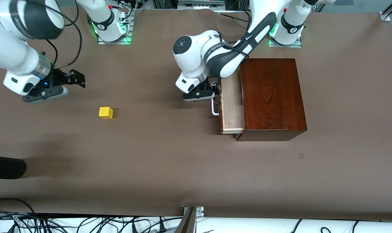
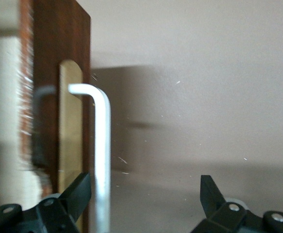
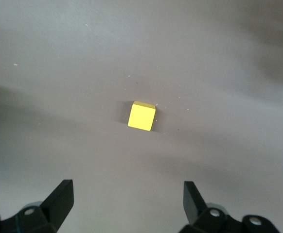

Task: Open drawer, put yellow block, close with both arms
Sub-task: 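Lower the right gripper onto the yellow cube while the left gripper withdraws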

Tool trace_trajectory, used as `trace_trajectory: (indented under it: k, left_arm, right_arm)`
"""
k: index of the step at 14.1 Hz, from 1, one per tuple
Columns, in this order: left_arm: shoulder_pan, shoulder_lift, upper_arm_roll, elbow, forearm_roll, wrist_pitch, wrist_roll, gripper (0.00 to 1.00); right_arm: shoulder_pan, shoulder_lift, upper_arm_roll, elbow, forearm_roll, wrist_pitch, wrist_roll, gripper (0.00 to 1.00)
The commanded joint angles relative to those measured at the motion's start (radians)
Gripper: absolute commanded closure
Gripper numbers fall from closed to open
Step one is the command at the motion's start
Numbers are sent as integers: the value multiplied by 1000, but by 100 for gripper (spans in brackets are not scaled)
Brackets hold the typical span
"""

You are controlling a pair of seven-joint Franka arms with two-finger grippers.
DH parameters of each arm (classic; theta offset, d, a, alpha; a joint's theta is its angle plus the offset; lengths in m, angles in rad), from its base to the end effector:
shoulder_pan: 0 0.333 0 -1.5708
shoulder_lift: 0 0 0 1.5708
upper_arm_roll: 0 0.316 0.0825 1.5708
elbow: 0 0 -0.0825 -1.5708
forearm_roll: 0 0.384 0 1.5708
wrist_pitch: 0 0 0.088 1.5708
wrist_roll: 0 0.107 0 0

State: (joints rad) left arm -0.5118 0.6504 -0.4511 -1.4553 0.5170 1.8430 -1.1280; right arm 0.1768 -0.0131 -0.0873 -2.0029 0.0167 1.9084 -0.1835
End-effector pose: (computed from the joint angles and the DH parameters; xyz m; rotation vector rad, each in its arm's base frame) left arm 0.4697 -0.5109 0.3170 -2.8721 -0.0446 -0.1240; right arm 0.5395 0.0495 0.4554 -3.0909 -0.4149 0.1257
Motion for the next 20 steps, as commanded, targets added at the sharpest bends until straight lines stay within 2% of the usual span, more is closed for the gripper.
trace_trajectory:
  k: [1, 4, 7, 11, 14, 16, 18, 20]
  left_arm:
    - [-11, -34, 3, 56, -12, -105, 94, 0]
    - [25, -125, 6, 59, -55, -188, 227, 0]
    - [151, -218, 6, 59, -147, -241, 363, 0]
    - [320, -304, 5, 58, -192, -315, 604, 0]
    - [458, -353, 5, 58, -306, -333, 715, 0]
    - [507, -380, 9, 59, -330, -379, 763, 0]
    - [527, -426, 38, 46, -341, -375, 842, 0]
    - [516, -469, 144, 20, -420, -373, 963, 0]
  right_arm:
    - [0, -31, -2, -173, 12, 191, 6, 0]
    - [1, 34, -2, -221, 12, 325, 9, 0]
    - [1, 132, 0, -229, 12, 450, 15, 0]
    - [1, 248, 0, -255, 19, 619, 25, 0]
    - [1, 306, 1, -266, 19, 692, 47, 0]
    - [1, 326, 1, -266, 19, 712, 49, 0]
    - [1, 337, 4, -284, 19, 744, 67, 0]
    - [1, 344, 6, -298, 19, 762, 70, 3]
